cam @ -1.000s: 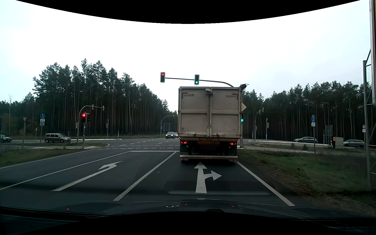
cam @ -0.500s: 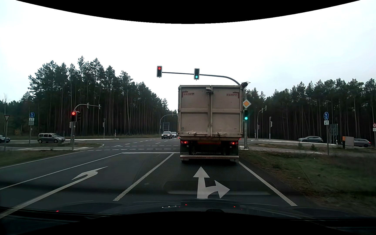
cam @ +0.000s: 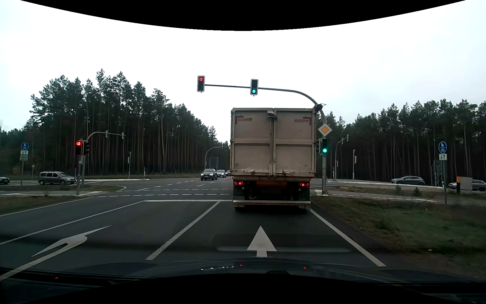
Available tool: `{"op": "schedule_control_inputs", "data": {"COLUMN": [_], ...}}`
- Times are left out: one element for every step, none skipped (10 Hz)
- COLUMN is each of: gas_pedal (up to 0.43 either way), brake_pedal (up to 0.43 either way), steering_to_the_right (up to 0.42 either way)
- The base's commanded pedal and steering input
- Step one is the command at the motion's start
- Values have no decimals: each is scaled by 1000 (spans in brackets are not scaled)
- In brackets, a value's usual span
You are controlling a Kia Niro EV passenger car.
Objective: Follow the waypoints while adhering to traffic rules and regulations
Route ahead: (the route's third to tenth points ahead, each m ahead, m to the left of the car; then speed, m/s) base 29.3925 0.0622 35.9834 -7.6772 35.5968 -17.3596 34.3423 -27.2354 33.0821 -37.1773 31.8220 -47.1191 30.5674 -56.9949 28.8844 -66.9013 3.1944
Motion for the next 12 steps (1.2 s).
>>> {"op": "schedule_control_inputs", "data": {"gas_pedal": [0,0,0,0,0,0,0,0,47,87,110,130], "brake_pedal": [0,0,0,0,0,0,0,0,0,0,0,0], "steering_to_the_right": [2,2,3,3,3,4,4,4,4,4,5,5]}}
